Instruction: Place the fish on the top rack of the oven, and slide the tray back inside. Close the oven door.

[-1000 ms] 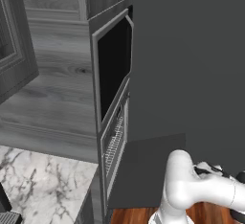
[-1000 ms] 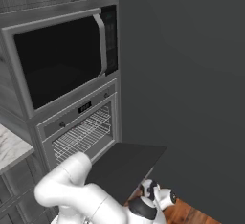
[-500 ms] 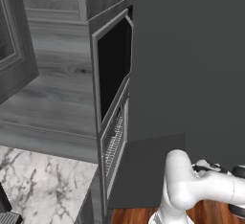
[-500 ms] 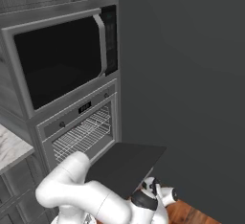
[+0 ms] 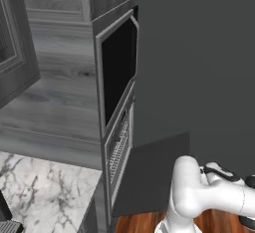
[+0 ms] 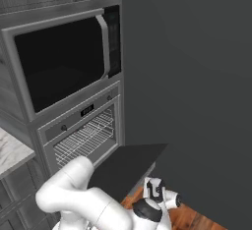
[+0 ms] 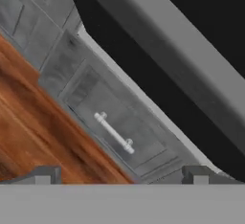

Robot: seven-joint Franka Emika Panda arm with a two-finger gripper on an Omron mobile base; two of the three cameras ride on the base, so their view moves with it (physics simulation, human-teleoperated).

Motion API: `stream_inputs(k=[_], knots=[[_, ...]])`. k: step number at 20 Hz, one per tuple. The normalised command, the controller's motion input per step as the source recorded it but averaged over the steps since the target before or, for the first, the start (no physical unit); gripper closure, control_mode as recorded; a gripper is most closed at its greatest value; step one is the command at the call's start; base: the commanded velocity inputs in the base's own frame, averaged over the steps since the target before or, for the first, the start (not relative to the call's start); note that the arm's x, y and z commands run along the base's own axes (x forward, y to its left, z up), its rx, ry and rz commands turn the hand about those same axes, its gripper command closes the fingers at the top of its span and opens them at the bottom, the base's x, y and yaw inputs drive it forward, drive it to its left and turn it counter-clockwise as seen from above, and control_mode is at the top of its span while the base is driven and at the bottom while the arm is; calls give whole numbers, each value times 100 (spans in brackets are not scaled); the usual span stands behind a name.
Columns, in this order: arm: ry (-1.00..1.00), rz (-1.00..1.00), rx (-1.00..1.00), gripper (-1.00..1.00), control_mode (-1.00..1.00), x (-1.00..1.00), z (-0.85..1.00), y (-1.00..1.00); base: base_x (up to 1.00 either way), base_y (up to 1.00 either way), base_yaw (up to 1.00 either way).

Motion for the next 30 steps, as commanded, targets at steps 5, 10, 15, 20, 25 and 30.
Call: stream_inputs(k=[5,10,15,20,25,30], knots=[[-29,10,44,-100,-100,60,0,97,0,0,0],[-20,12,45,-100,-100,86,-2,100,0,0,0],[-7,18,43,-100,-100,100,-19,100,0,0,0],[0,24,38,-100,-100,100,-30,100,0,0,0],[0,24,31,-100,-100,100,-28,100,0,0,0],[0,22,25,-100,-100,100,-28,100,0,0,0]])
